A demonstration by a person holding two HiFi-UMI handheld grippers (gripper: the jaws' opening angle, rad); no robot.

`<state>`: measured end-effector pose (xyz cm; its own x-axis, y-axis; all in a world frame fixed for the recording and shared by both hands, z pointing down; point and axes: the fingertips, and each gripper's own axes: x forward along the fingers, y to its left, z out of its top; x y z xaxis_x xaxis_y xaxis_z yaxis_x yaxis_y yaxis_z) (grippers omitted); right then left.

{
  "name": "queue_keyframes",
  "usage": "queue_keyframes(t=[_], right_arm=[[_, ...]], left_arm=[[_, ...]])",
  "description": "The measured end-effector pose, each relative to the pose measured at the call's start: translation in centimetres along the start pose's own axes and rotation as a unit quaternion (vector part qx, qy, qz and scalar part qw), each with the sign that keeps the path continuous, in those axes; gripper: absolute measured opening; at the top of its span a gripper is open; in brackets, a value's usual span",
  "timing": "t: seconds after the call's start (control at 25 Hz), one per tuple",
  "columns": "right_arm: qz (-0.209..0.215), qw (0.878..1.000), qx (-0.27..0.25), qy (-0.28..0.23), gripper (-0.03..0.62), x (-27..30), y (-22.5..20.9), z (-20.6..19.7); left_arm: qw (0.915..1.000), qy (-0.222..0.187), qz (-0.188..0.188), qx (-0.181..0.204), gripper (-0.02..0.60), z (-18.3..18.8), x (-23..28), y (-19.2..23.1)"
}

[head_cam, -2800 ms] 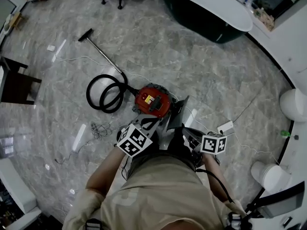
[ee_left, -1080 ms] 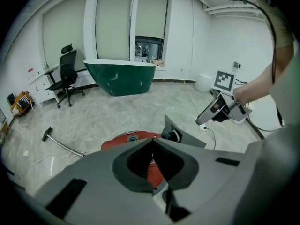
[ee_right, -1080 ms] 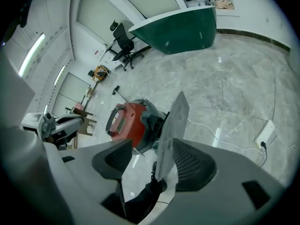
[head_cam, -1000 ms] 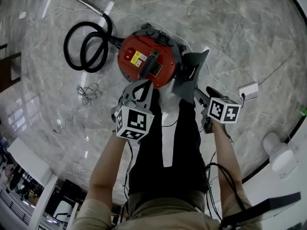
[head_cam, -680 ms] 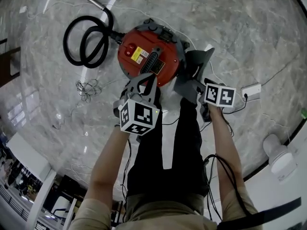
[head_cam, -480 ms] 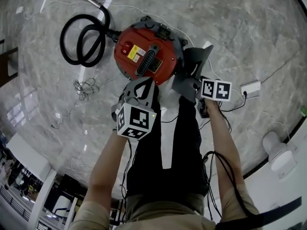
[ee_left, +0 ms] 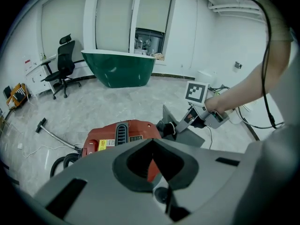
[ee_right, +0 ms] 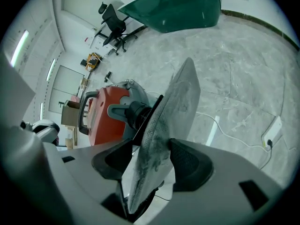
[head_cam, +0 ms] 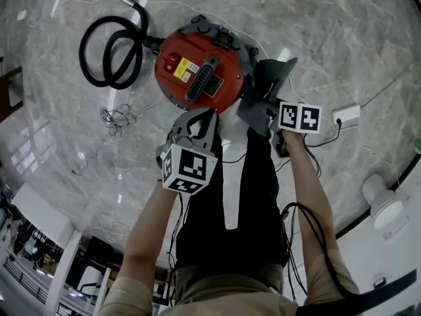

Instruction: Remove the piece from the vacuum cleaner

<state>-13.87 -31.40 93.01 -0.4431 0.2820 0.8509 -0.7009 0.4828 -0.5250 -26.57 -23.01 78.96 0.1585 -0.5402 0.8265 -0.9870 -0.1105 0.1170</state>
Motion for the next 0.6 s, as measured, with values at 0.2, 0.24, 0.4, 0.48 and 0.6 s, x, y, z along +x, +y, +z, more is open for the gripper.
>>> queue_keyframes(t=[0.2, 0.24, 0.4, 0.48, 0.6], right_arm=[[0.004, 0.999, 0.036, -0.035, 0.259, -0.7, -0.3, 0.6], [0.005, 0.998, 0.044, -0.038, 0.259, -0.7, -0.3, 0.9], [-0.014, 0.999, 0.028, -0.015, 0.259, 0.1, -0.5, 1.0], [-0.006, 0.999, 0.032, -0.006, 0.259, 0.3, -0.5, 0.9], [0.002, 0.999, 0.036, 0.006, 0.259, 0.4, -0.6, 0.6]], left_arm=[[1.0000, -0.001, -0.006, -0.003, -0.006, 0.1, 0.2, -0.2], [1.0000, 0.000, -0.007, -0.003, -0.006, 0.0, 0.2, -0.3], [0.9999, 0.009, -0.013, -0.002, -0.006, -0.4, 0.3, -0.7], [0.9998, 0.011, -0.015, -0.002, -0.006, -0.4, 0.3, -0.9], [0.9998, 0.011, -0.018, -0.005, -0.006, -0.3, 0.3, -0.9]])
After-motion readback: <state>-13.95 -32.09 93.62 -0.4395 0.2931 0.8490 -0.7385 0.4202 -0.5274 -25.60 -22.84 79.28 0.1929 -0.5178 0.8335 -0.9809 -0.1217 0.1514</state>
